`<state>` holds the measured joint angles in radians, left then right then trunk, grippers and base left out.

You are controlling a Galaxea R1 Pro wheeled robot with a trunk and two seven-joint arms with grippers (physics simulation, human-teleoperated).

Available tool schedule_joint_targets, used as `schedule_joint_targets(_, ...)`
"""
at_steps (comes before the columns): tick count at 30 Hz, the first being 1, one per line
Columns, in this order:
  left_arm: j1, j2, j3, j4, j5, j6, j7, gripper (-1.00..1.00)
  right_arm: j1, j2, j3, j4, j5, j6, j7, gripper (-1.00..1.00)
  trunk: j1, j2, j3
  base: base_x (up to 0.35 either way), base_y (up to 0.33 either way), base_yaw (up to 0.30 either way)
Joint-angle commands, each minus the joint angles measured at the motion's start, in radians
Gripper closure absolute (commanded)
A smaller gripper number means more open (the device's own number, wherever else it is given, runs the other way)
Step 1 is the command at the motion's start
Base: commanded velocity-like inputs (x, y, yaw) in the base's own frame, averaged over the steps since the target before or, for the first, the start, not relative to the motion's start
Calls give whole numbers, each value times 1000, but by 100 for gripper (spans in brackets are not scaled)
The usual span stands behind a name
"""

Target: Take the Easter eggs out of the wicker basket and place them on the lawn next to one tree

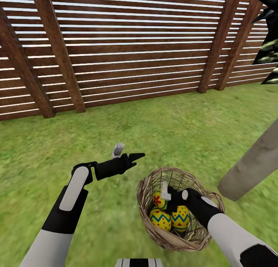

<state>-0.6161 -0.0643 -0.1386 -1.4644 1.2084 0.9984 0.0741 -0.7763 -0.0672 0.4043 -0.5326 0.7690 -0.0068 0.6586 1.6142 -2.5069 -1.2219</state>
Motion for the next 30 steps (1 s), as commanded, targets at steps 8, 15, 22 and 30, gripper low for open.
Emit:
schedule_joint_targets(8, -1, 0, 1, -1, 8, 3, 8, -100, 0, -3, -95, 20, 6, 2, -22, -100, 0, 0, -1, 0, 0, 0)
schedule_joint_targets(15, -1, 0, 1, -1, 8, 3, 7, -100, 0, 2, -110, 22, 6, 3, -74, -100, 0, 0, -1, 0, 0, 0)
schedule_joint_targets(22, -1, -1, -1, -1, 8, 3, 7, -100, 0, 3, -108, 21, 9, 1, -76, -100, 0, 0, -1, 0, 0, 0)
schedule_joint_targets(30, -1, -1, 0, -1, 8, 2, 7, -100, 0, 3, -101, 21, 23, -11, -76, -100, 0, 0, -1, 0, 0, 0)
